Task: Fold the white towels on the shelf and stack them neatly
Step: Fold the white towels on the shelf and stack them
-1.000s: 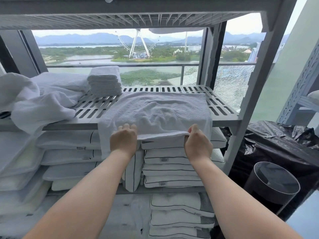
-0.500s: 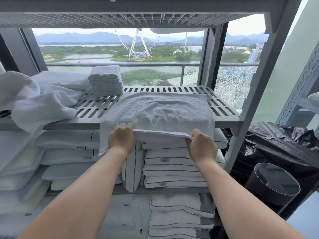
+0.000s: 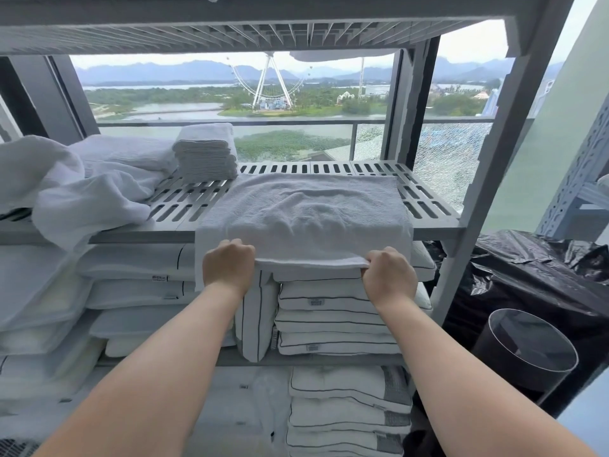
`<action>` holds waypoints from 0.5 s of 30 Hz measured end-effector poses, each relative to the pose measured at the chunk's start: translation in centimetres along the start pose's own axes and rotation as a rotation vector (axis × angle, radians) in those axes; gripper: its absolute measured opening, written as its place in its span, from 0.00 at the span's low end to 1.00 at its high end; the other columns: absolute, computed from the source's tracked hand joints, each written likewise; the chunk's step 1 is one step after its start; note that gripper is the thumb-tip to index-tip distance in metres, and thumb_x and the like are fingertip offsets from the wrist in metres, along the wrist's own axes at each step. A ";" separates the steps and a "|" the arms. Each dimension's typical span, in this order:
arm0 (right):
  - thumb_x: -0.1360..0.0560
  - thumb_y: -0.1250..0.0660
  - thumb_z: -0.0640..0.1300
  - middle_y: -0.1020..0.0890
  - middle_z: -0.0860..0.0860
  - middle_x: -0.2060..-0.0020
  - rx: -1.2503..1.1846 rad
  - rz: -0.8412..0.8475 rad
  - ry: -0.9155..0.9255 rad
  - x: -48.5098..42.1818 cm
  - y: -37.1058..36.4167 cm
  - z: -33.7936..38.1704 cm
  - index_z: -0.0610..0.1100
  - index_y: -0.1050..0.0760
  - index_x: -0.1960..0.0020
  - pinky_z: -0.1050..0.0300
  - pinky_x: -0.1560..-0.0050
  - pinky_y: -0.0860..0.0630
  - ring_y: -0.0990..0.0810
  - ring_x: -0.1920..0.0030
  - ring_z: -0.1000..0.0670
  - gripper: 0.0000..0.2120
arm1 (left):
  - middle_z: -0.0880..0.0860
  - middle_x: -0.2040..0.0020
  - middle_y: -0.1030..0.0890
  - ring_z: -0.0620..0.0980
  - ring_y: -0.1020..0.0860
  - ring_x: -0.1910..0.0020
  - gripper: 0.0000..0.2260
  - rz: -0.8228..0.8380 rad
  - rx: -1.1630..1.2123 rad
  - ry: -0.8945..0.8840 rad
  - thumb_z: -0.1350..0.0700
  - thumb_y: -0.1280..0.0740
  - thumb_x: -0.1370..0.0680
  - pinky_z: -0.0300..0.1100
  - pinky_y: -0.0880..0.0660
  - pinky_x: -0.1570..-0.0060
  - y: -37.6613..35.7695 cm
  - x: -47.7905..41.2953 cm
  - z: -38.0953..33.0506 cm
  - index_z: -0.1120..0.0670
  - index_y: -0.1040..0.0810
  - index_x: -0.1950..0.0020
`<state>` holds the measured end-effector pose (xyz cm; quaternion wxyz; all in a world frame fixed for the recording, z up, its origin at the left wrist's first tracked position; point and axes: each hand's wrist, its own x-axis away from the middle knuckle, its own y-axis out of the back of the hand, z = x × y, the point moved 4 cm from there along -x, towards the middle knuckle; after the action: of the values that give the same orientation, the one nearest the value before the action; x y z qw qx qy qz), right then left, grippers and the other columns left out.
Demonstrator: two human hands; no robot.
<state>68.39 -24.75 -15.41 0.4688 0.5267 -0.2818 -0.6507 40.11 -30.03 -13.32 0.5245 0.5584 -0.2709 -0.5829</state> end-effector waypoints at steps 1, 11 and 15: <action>0.25 0.42 0.35 0.23 0.49 0.57 0.019 0.010 0.015 0.2 -0.2 -0.1 0.47 0.18 0.49 0.54 0.56 0.29 0.22 0.52 0.43 0.15 | 0.51 0.62 0.30 0.54 0.29 0.61 0.13 0.015 0.000 0.000 0.69 0.37 0.29 0.45 0.30 0.65 -0.1 0.2 0.0 0.54 0.21 0.53; 0.27 0.33 0.44 0.20 0.47 0.43 0.141 0.459 0.060 1.7 -4.2 -0.1 0.48 0.26 0.41 0.54 0.51 0.28 0.21 0.41 0.43 0.15 | 0.52 0.46 0.24 0.57 0.20 0.48 0.11 0.238 0.100 0.004 0.58 0.32 0.24 0.48 0.23 0.57 -3.7 2.4 -2.2 0.53 0.27 0.43; 0.28 0.33 0.61 0.19 0.50 0.50 -0.012 0.395 0.113 0.7 -3.7 1.8 0.48 0.23 0.47 0.55 0.58 0.30 0.19 0.47 0.45 0.18 | 0.51 0.47 0.24 0.54 0.22 0.49 0.15 0.171 0.118 -0.045 0.42 0.31 0.24 0.44 0.29 0.61 -3.5 2.2 -2.8 0.51 0.28 0.47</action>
<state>65.57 -24.16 -18.39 0.6056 0.4941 -0.3491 -0.5170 42.07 -30.19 -17.87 0.5322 0.5498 -0.3635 -0.5313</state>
